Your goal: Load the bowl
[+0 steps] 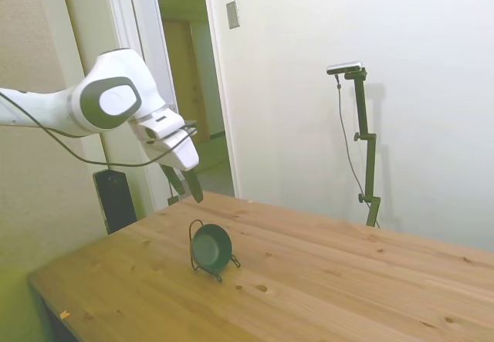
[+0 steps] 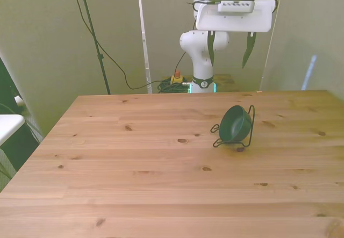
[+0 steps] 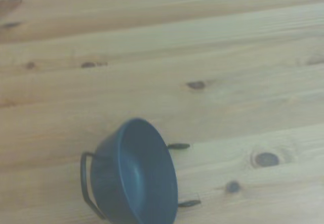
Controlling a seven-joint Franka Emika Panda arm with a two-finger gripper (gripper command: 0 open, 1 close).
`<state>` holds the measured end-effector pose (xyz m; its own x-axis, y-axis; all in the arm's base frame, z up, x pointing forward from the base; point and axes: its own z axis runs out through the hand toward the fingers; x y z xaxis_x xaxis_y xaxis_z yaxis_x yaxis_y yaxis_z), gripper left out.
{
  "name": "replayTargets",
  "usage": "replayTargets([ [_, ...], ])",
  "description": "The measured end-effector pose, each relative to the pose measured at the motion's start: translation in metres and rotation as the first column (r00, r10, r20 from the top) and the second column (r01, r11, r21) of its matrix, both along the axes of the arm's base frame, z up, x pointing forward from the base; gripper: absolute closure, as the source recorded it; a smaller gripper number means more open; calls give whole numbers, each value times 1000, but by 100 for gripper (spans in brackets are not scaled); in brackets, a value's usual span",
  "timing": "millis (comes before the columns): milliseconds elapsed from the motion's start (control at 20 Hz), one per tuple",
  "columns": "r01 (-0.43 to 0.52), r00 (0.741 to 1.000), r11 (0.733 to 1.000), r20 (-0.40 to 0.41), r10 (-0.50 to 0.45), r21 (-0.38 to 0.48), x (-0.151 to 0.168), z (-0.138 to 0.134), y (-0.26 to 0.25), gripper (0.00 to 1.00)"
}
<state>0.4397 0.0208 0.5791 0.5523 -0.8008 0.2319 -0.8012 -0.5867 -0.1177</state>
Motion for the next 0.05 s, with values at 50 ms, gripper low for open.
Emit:
replayTargets([
  [50, -34, 998, 999, -45, 33, -8, -11, -6, 7, 0],
])
